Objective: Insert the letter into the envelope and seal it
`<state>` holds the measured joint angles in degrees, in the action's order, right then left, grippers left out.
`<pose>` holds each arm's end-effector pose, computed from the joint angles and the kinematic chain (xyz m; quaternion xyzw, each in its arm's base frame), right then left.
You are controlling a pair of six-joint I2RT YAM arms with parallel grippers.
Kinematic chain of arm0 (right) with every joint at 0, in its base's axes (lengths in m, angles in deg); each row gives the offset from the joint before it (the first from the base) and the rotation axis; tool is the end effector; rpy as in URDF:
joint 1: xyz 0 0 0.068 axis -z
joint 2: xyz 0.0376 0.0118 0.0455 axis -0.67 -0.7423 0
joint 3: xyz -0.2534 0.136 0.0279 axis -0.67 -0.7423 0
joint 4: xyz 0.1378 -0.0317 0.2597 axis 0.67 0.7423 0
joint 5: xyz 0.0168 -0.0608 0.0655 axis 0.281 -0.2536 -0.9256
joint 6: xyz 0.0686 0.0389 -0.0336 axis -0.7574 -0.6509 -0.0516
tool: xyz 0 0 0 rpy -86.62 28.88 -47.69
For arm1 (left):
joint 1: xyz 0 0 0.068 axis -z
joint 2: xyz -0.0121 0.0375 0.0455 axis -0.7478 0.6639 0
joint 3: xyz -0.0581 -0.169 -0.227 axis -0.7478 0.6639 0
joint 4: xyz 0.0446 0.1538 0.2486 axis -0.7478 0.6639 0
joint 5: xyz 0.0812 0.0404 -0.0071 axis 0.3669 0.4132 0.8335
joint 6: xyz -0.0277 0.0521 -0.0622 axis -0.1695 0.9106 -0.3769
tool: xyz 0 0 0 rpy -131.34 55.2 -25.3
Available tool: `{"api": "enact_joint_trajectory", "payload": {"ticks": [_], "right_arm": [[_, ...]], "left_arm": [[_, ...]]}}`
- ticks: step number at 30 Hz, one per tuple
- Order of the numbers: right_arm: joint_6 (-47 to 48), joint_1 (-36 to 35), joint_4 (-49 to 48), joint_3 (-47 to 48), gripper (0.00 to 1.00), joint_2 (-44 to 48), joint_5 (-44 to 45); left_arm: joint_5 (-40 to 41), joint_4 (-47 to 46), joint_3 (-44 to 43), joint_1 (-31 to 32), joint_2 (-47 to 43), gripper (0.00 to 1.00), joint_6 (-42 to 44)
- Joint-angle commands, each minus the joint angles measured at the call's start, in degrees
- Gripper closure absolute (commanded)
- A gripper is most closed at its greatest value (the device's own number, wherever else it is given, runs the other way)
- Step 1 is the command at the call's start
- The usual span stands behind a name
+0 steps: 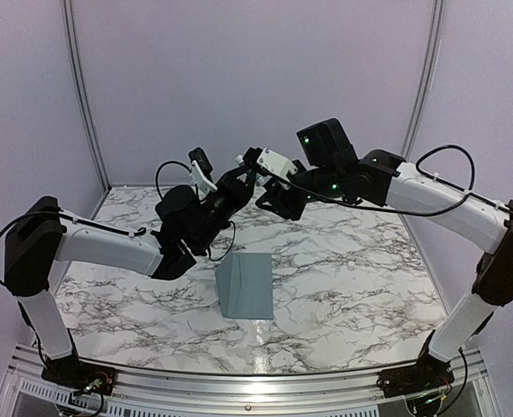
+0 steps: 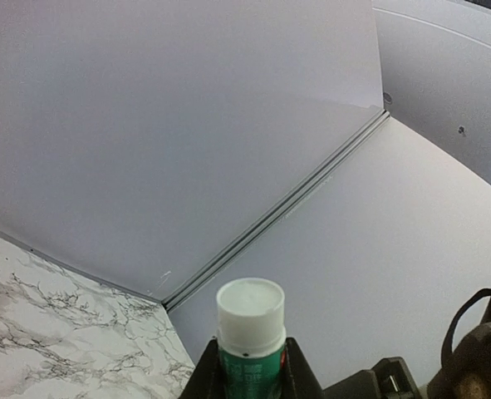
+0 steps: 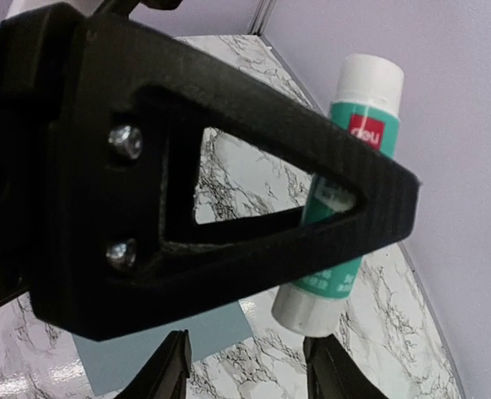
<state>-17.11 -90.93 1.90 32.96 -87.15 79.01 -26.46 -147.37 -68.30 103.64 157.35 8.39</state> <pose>0.2870 0.3349 0.3623 -0.5213 0.7115 0.1333 0.4519 0.2882 -0.3687 0.3068 -0.1024 0.5416 -0.5746 0.6050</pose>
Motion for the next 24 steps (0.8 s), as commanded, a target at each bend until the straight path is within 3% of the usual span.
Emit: {"api": "enact_joint_trajectory", "payload": {"ticks": [1, 9, 20, 24], "right_arm": [[-0.5, -0.4, -0.3, 4.0, 0.59, -1.1, 2.8], [-1.1, -0.4, -0.9, 6.2, 0.64, -2.3, 2.3], [-2.5, -0.4, 0.2, 7.4, 0.88, -3.7, 2.0], [-2.9, -0.5, 0.0, 7.0, 0.99, -3.2, 1.7]], "left_arm": [[-2.8, -3.7, -0.4, 0.4, 0.6, 1.00, -0.4], [-3.2, -4.3, 0.4, 0.5, 0.4, 1.00, 0.4], [-2.2, -5.0, 1.9, 0.4, -0.6, 1.00, 1.9], [-2.4, -5.0, 2.4, 0.4, -1.2, 0.77, 3.0]]}}
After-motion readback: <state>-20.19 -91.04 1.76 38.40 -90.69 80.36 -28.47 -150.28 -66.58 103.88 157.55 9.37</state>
